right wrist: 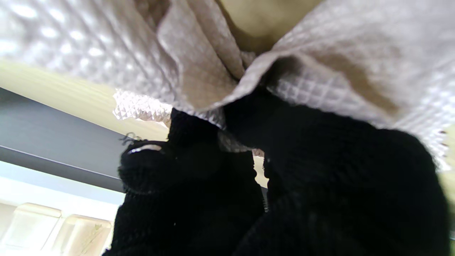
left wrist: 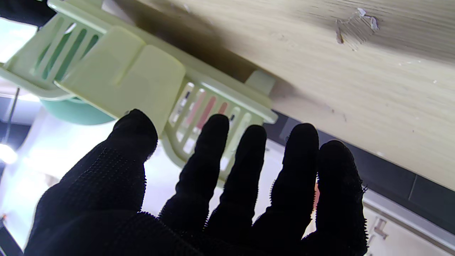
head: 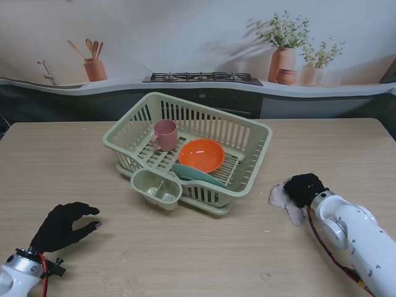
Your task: Clear dishes and wipe the table
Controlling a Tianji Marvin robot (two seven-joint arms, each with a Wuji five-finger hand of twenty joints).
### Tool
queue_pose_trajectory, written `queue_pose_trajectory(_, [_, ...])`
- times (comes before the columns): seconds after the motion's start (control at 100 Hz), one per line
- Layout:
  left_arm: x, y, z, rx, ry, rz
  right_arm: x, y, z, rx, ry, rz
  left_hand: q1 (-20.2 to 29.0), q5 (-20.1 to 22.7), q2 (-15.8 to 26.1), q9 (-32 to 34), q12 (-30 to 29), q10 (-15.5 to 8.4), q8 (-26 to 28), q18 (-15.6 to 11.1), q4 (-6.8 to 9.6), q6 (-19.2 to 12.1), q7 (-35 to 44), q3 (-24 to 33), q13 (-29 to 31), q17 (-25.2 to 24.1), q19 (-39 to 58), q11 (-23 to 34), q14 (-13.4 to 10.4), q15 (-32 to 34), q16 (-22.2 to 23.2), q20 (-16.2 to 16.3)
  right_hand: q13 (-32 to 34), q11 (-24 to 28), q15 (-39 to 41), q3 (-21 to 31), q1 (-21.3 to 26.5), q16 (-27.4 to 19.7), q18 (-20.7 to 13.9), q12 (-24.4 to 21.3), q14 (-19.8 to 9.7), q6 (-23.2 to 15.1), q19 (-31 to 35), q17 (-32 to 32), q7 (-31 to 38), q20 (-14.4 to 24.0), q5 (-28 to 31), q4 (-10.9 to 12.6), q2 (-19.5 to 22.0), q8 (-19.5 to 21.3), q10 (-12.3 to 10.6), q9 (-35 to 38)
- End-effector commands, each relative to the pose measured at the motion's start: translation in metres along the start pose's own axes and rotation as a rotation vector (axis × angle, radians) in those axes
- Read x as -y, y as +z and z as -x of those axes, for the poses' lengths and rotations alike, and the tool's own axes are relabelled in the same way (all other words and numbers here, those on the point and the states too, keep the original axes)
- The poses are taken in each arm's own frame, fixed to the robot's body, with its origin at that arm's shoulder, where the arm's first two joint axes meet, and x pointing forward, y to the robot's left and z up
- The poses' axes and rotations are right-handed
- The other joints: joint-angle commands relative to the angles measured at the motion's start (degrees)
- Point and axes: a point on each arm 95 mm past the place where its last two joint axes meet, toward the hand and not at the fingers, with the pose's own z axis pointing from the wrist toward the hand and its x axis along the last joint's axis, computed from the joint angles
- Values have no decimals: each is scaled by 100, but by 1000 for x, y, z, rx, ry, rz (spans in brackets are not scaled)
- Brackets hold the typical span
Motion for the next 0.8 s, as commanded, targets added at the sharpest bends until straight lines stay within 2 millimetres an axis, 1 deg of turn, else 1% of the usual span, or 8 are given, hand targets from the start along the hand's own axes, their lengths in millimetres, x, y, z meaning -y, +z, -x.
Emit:
queue_pose_trajectory(0.0, [-3, -1, -1, 5, -8, 12, 35, -18, -20, -41, 16, -94, 164, 261, 246, -139, -77, 55, 44, -88, 203, 2, -67, -115, -130, -67, 1, -38, 113, -54, 24, -38, 131, 207, 300, -339, -234, -38, -226, 47, -127, 292, 50, -62, -1031, 45, 76, -66, 180, -584, 161, 134])
queue_pose_trajectory(0.14, [-2, -2, -1, 3, -7, 13, 43, -46, -23, -70, 53, -96, 164, 258, 245, -146, -79, 62, 43, -88, 202, -5, -68, -118, -131, -71, -1, -43, 120, -55, 24, -39, 130, 205, 304, -328, -235, -37, -206, 50, -111, 315, 48, -60, -1035, 45, 84, -67, 172, -588, 177, 138])
queue_pose_trajectory(0.37, [-1, -2, 0, -6, -8, 11, 55, -93, -21, -117, 69, -117, 169, 261, 244, -138, -79, 53, 45, -87, 203, -7, -66, -117, -127, -70, 2, -42, 113, -54, 24, -37, 138, 214, 314, -323, -237, -41, -190, 50, -98, 330, 50, -46, -1034, 42, 79, -70, 175, -588, 189, 129])
queue_pose_trajectory(0.52, [-1, -2, 0, -9, -8, 12, 63, -119, -22, -139, 81, -150, 165, 258, 244, -133, -78, 50, 46, -87, 202, -6, -67, -122, -129, -70, 2, -38, 108, -55, 24, -37, 142, 226, 322, -318, -232, -49, -191, 39, -99, 322, 53, -39, -1021, 36, 79, -70, 173, -588, 189, 128])
queue_pose_trajectory(0.66, [-1, -2, 0, -11, -10, 14, 67, -134, -25, -136, 95, -167, 165, 259, 242, -135, -79, 39, 46, -87, 203, -12, -67, -121, -127, -70, 2, -40, 106, -53, 24, -36, 138, 236, 327, -315, -233, -57, -187, 30, -97, 330, 54, -44, -1017, 31, 73, -70, 176, -596, 191, 123])
queue_pose_trajectory(0.72, [-1, -3, 0, -12, -11, 14, 68, -135, -26, -138, 98, -168, 169, 263, 244, -137, -79, 48, 46, -87, 203, -10, -65, -122, -126, -70, 2, -42, 118, -55, 24, -36, 138, 240, 329, -318, -237, -59, -188, 28, -96, 326, 55, -45, -1014, 29, 73, -72, 179, -597, 185, 121])
queue_pose_trajectory(0.79, [-2, -3, 0, -12, -12, 14, 67, -132, -28, -141, 96, -164, 169, 265, 248, -137, -78, 43, 46, -87, 203, -11, -65, -124, -130, -70, 2, -40, 113, -56, 24, -36, 133, 245, 329, -322, -239, -62, -188, 25, -100, 312, 56, -46, -1012, 27, 65, -73, 187, -600, 173, 120])
